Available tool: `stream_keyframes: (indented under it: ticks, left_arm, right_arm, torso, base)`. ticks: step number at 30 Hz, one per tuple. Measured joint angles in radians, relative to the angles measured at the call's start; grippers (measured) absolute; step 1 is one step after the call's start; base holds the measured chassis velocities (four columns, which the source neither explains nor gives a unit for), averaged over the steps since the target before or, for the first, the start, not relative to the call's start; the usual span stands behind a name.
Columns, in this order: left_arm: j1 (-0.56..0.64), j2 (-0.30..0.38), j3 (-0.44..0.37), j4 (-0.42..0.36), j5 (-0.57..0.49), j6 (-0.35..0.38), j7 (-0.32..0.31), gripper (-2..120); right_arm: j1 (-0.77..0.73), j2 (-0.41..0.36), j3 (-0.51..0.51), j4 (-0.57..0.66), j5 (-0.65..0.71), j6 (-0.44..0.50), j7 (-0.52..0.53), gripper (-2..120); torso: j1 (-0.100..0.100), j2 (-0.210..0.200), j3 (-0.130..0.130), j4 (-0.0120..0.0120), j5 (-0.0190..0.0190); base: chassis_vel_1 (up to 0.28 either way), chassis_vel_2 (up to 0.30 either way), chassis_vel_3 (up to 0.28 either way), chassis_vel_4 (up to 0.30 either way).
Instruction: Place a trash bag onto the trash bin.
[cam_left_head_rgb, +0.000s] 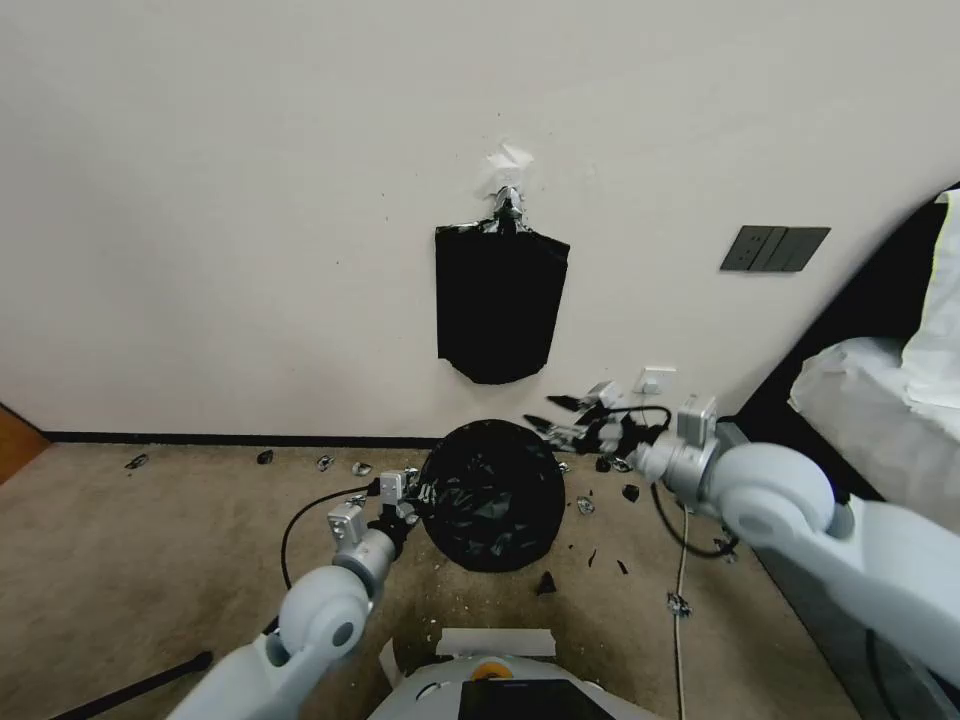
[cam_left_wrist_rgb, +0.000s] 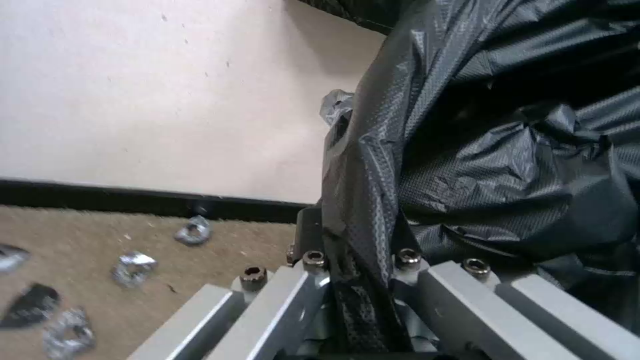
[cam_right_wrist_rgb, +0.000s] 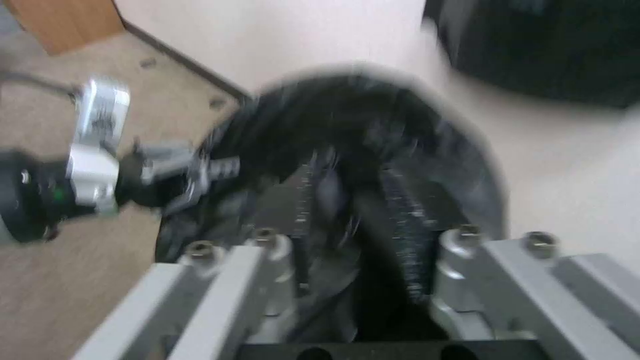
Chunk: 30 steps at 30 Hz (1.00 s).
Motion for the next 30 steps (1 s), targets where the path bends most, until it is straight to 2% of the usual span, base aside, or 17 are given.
stream_keyframes:
  ticks: [2, 4, 5, 7, 8, 11, 17, 18, 19, 21, 22, 23, 30]
  left_arm:
    - [-0.001, 0.0, 0.013, 0.0, 0.037, -0.003, 0.0, 1]
    - [-0.002, 0.0, 0.027, -0.001, 0.088, -0.004, -0.001, 1]
    - [-0.002, 0.0, 0.027, -0.001, 0.088, -0.004, -0.001, 1]
    - [-0.005, -0.009, 0.045, -0.002, 0.13, -0.005, -0.002, 1]
    - [-0.005, -0.009, 0.045, -0.002, 0.13, -0.005, -0.002, 1]
    - [-0.016, -0.026, 0.072, -0.002, 0.162, -0.001, -0.016, 1]
    - [-0.018, -0.028, 0.076, -0.001, 0.168, 0.0, -0.018, 1]
    - [-0.02, -0.034, 0.088, 0.0, 0.185, 0.005, -0.02, 1]
    - [-0.02, -0.034, 0.091, 0.0, 0.188, 0.008, -0.021, 1]
    - [-0.019, -0.034, 0.091, 0.0, 0.191, 0.011, -0.023, 1]
    - [-0.016, -0.029, 0.092, -0.004, 0.194, 0.016, -0.023, 1]
    - [-0.016, -0.029, 0.091, -0.006, 0.195, 0.018, -0.024, 1]
    - [-0.009, -0.037, 0.101, -0.014, 0.195, 0.022, -0.019, 1]
  right_arm:
    - [-0.005, 0.044, -0.019, -0.006, 0.015, -0.039, 0.067, 14]
    - [0.022, 0.092, -0.048, -0.014, 0.087, -0.079, 0.162, 3]
    - [0.022, 0.092, -0.048, -0.014, 0.087, -0.079, 0.162, 3]
    - [0.067, 0.144, -0.09, -0.032, 0.163, -0.109, 0.257, 0]
    - [0.067, 0.144, -0.09, -0.032, 0.163, -0.109, 0.257, 0]
    - [0.124, 0.197, -0.171, -0.055, 0.234, -0.116, 0.359, 0]
    - [0.134, 0.206, -0.188, -0.06, 0.24, -0.116, 0.374, 0]
    - [0.176, 0.245, -0.257, -0.094, 0.243, -0.12, 0.433, 0]
    - [0.192, 0.258, -0.28, -0.109, 0.243, -0.12, 0.454, 0]
    - [0.207, 0.27, -0.3, -0.126, 0.24, -0.12, 0.475, 0]
    - [0.246, 0.305, -0.348, -0.172, 0.222, -0.12, 0.521, 0]
    - [0.263, 0.321, -0.375, -0.195, 0.208, -0.12, 0.536, 0]
    - [0.274, 0.368, -0.449, -0.27, 0.132, -0.118, 0.545, 0]
  torso:
    - [0.0, 0.0, 0.0, 0.0002, -0.0005]
    - [0.0, 0.0, 0.0, 0.0002, -0.0003]
    - [0.0, 0.0, 0.0, 0.0002, -0.0003]
    - [0.0, 0.0, 0.0, 0.0006, -0.0004]
    - [0.0, 0.0, 0.0, 0.0006, -0.0004]
    - [0.0, 0.0, 0.0, 0.0004, -0.0005]
    - [0.0, 0.0, 0.0, 0.0004, -0.0005]
    - [0.0, 0.0, 0.0, 0.0002, -0.0006]
    - [0.0, 0.0, 0.0, 0.0007, -0.0002]
    - [0.0, 0.0, 0.0, -0.0002, -0.0011]
    - [0.0, 0.0, 0.0, 0.0006, 0.0003]
    - [0.0, 0.0, 0.0, 0.0006, -0.0003]
    - [0.0, 0.0, 0.0, 0.0003, -0.0003]
  base:
    - [0.0, 0.0, 0.0, 0.0]
    - [0.0, 0.0, 0.0, 0.0]
    - [0.0, 0.0, 0.0, 0.0]
    - [0.0, 0.0, 0.0, 0.0]
    - [0.0, 0.0, 0.0, 0.0]
    - [0.0, 0.0, 0.0, 0.0]
    - [0.0, 0.0, 0.0, 0.0]
    - [0.0, 0.0, 0.0, 0.0]
    - [0.0, 0.0, 0.0, 0.0]
    - [0.0, 0.0, 0.0, 0.0]
    - [0.0, 0.0, 0.0, 0.0]
    - [0.0, 0.0, 0.0, 0.0]
    - [0.0, 0.0, 0.0, 0.0]
